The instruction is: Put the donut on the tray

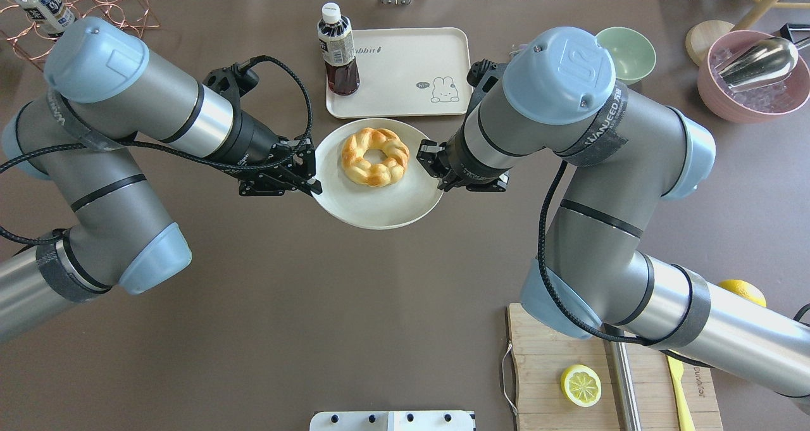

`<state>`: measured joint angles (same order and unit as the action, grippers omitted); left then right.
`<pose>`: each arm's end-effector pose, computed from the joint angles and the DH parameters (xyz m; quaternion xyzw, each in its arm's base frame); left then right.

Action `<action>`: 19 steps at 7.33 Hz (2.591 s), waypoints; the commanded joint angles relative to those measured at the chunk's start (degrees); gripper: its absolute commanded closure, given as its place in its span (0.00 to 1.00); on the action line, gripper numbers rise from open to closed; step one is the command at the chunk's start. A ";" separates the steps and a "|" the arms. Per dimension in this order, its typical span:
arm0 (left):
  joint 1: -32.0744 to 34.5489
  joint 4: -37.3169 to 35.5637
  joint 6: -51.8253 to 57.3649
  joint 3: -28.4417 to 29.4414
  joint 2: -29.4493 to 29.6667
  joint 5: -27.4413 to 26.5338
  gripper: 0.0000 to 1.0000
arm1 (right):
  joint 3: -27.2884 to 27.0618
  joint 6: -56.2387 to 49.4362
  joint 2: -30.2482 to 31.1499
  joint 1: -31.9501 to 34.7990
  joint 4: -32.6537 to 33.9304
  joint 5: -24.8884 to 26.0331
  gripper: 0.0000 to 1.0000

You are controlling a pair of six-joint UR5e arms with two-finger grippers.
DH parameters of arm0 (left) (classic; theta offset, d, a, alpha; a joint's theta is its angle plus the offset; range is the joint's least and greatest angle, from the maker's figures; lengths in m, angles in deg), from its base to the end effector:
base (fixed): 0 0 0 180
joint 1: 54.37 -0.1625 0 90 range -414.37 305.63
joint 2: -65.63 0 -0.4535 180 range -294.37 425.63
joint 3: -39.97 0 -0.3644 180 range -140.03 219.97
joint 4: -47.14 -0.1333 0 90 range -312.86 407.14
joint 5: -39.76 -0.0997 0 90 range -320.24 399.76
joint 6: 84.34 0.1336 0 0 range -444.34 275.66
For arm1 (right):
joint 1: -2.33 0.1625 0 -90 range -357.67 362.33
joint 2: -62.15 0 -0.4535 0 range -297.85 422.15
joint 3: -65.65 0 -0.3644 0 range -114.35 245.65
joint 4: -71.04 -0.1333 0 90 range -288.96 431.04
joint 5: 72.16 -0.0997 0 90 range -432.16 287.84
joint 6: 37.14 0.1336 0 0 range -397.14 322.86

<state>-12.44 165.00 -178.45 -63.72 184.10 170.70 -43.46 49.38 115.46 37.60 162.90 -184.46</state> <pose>0.4271 -0.4451 0.2574 -0.0968 0.6013 -0.1154 0.7847 -0.4702 -0.4338 0.2169 -0.0150 -0.4769 0.1551 0.8650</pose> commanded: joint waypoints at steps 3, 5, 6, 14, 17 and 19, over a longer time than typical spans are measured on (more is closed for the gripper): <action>-0.01 -0.35 0.07 0.24 -0.61 -0.61 0.03 | 0.04 -0.03 -0.22 0.58 0.08 -0.11 1.00; 3.23 -0.53 0.07 -0.11 -1.05 0.70 0.03 | 0.56 -0.12 -0.04 2.07 0.08 -0.11 1.00; 4.99 -0.44 0.07 -0.89 -2.53 2.97 0.03 | 2.57 -0.21 -0.04 2.86 -0.36 -0.11 1.00; 11.60 0.87 0.77 -15.05 -21.44 8.18 0.03 | 43.34 7.41 -14.71 12.80 -16.23 -3.54 1.00; 12.82 1.06 5.85 -15.23 -25.12 8.18 0.03 | 52.32 13.14 -18.40 11.04 -22.51 0.76 1.00; 13.09 1.06 7.18 -15.14 -25.92 8.27 0.03 | 54.51 14.89 -20.15 10.60 -22.51 3.48 1.00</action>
<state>0.36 166.05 -172.78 -78.94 158.99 178.89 8.48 62.57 97.20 48.72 140.60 -183.31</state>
